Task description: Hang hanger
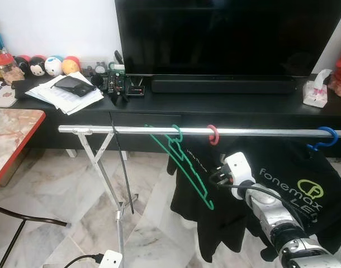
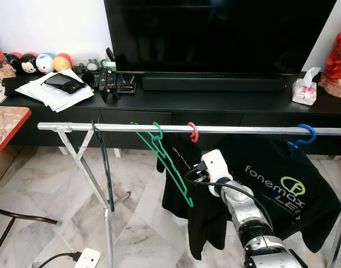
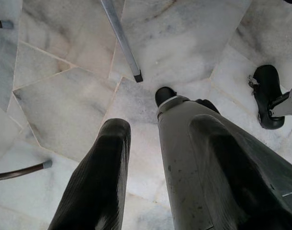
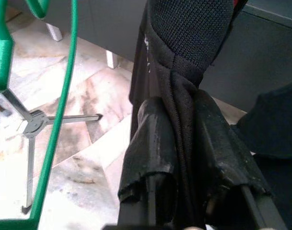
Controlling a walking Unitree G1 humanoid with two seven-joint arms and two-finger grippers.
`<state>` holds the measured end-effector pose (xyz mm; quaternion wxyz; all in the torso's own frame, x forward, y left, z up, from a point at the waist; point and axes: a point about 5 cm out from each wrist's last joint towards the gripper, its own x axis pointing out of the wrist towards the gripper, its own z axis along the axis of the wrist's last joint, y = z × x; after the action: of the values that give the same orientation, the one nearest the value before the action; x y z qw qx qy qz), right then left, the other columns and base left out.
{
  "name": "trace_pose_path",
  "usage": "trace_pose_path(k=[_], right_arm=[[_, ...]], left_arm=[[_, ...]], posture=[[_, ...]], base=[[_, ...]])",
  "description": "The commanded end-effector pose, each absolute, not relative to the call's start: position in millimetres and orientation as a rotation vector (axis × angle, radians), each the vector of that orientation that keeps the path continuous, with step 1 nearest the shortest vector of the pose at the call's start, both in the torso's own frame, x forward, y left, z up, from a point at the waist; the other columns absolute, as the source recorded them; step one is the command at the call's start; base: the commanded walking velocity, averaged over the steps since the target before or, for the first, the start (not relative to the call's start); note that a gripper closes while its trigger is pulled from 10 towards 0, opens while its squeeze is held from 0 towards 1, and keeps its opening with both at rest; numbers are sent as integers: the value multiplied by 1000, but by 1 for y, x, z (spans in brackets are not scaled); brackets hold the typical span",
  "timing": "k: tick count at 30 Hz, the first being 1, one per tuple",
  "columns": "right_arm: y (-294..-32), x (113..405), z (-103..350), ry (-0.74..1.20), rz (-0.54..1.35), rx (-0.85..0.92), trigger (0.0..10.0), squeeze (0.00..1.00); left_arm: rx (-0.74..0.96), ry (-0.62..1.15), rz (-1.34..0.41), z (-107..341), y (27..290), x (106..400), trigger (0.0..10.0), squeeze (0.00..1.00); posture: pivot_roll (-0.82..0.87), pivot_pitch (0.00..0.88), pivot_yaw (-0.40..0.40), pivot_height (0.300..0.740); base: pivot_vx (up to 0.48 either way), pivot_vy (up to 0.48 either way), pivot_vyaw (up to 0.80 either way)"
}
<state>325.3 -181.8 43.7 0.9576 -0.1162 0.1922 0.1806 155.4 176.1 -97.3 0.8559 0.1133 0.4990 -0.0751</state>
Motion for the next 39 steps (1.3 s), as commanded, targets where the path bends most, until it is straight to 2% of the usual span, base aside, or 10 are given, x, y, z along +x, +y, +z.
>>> trace_pose_path(k=[1,7,15,27,39], right_arm=[[-181,327,44,377,330,-246,0,0],[-184,327,48,299,192,-190,0,0],[-183,323,52,210,115,-135,0,0],[-179,318,57,126,103,-99,0,0],[-183,283,40,150,61,-91,0,0]], left_arm=[[244,1092,-181,-102,173,144,10000,0],[246,1093,-185,-102,173,143,10000,0],[243,1091,-183,-102,173,144,10000,0],[241,1090,-180,-102,173,145,10000,0],[244,1089,-179,-102,172,145,10000,0]], posture=[[-127,0,-10,740],[-130,0,-11,740],[-130,0,-16,740],[-132,0,-19,740],[-141,0,-17,740]], base=[[0,0,0],[0,0,0],[0,0,0],[0,0,0],[0,0,0]])
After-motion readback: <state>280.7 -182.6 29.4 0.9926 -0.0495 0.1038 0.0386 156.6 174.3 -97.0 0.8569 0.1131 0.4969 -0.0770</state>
